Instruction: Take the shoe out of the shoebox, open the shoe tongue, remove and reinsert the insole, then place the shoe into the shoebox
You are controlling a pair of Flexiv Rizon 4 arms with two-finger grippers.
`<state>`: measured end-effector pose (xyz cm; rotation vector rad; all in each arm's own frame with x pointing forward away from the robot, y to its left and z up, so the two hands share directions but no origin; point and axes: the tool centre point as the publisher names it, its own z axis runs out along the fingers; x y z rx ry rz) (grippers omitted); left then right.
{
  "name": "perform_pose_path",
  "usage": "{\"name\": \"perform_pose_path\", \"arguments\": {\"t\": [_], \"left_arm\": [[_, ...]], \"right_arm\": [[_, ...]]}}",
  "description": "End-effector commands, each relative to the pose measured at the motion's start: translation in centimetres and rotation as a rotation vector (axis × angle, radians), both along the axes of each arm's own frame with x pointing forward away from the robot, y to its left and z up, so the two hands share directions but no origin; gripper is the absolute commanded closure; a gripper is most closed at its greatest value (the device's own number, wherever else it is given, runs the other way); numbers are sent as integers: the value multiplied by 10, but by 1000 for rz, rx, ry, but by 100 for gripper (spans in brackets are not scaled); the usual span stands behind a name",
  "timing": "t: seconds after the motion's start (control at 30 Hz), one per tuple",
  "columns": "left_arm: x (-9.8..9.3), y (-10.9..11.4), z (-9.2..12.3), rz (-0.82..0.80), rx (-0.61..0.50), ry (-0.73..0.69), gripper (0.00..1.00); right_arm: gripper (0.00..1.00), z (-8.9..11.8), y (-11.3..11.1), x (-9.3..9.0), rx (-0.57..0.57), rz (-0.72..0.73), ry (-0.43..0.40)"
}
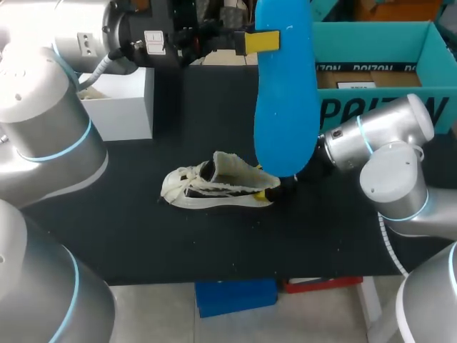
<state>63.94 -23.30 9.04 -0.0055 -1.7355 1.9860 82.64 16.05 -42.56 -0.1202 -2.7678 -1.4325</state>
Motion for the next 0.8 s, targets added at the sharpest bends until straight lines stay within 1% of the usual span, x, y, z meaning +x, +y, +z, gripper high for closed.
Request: {"name": "perform_pose_path", "arguments": {"t": [0.03, 0.07, 0.1, 0.2, 0.37, 0.53, 0.6, 0.73, 0.8], "left_arm": [[-1, 0, -1, 5, 0, 1, 100], [-1, 0, -1, 5, 0, 1, 100], [-1, 0, -1, 5, 0, 1, 100], [-1, 0, -1, 5, 0, 1, 100], [-1, 0, -1, 5, 0, 1, 100], [-1, 0, -1, 5, 0, 1, 100], [-1, 0, -1, 5, 0, 1, 100], [-1, 0, -1, 5, 0, 1, 100], [-1, 0, -1, 5, 0, 1, 100]], "right_arm": [[62, -2, 0, 1, -2, -1, 1], [50, -1, -1, 1, -3, -1, -1], [0, 1, -2, 1, -11, -2, -1], [0, 3, -4, 1, -54, 18, 16], [0, 3, -3, 0, -161, 36, 55], [0, 2, -2, 3, -312, 55, 71], [0, 2, -4, 4, -418, 72, 79], [0, 5, -7, 2, -542, 36, 75], [0, 6, -8, 1, -561, 3, 70]]}}
